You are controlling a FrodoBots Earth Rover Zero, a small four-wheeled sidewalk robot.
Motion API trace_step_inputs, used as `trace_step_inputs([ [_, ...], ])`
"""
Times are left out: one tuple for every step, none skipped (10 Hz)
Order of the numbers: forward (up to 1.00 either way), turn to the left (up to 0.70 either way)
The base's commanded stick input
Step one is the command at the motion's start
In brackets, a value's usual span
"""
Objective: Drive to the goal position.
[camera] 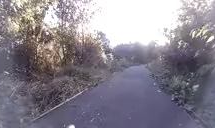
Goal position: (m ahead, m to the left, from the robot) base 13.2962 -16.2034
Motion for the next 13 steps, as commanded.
trace_step_inputs([
  [0.45, 0.0],
  [0.45, 0.0],
  [0.45, 0.0],
  [0.45, 0.0],
  [0.45, 0.0],
  [0.45, 0.0],
  [0.45, 0.0],
  [0.45, 0.0],
  [0.45, 0.0],
  [0.45, 0.0],
  [0.45, 0.0],
  [0.45, 0.0],
  [0.21, 0.0],
])
